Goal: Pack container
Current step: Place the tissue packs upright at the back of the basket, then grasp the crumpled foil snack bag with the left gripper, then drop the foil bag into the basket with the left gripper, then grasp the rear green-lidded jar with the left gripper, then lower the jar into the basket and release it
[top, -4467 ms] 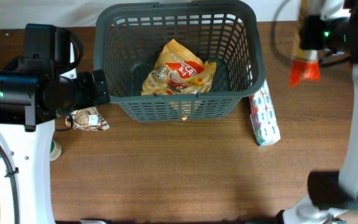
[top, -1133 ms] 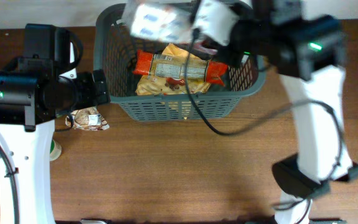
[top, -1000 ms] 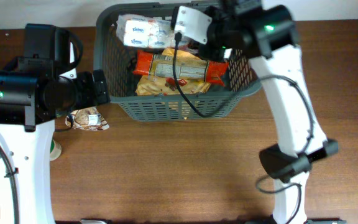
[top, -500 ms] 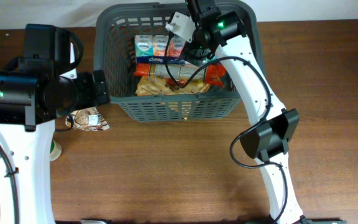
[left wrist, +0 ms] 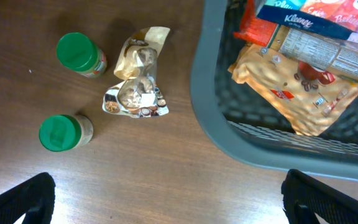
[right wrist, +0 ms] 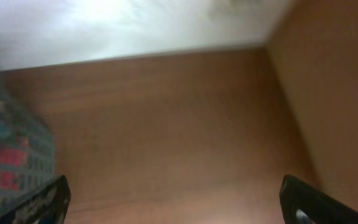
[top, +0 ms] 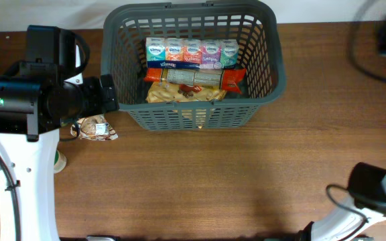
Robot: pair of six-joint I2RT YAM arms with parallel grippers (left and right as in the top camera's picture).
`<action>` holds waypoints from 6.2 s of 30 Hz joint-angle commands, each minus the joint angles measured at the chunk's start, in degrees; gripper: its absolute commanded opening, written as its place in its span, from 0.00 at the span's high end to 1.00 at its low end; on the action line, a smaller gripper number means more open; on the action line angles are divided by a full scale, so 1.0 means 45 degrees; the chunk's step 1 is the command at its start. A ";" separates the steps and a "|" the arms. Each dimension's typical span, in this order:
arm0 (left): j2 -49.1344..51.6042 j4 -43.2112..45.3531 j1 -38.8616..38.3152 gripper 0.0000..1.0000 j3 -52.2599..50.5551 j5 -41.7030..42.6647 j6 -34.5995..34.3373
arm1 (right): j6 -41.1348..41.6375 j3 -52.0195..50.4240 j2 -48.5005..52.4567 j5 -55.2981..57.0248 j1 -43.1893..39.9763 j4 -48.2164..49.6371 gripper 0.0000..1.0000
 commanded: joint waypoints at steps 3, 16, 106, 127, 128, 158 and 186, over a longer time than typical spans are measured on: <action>-0.0053 0.0078 0.0053 0.01 0.0000 0.0039 0.0053 | 0.1554 -0.1574 0.1239 -0.1268 -0.2948 -0.0204 0.01; 0.0646 0.1715 0.3128 0.11 -0.0005 -0.2667 0.0155 | 0.1549 -0.2939 0.1326 -0.1268 -0.3507 -0.0209 0.01; 0.6926 0.3104 -0.5061 0.01 0.9389 -0.1122 0.9510 | 0.1549 -0.2939 0.1326 -0.1268 -0.3507 -0.0209 0.01; 1.0637 0.0185 0.6785 0.01 0.3614 0.2608 0.4080 | 0.1549 -0.2939 0.1326 -0.1268 -0.3507 -0.0204 0.01; 1.0788 0.0287 0.6785 0.01 0.3614 0.2613 0.4133 | 0.1549 -0.2939 0.1326 -0.1268 -0.3507 -0.0204 0.01; 1.3168 0.1865 0.6722 0.03 0.3609 0.1467 0.4284 | 0.1549 -0.2939 0.1326 -0.1268 -0.3507 -0.0209 0.01; 1.3347 0.0102 0.6654 0.98 0.6518 0.1851 0.4284 | 0.1549 -0.2939 0.1326 -0.1268 -0.3507 -0.0204 0.01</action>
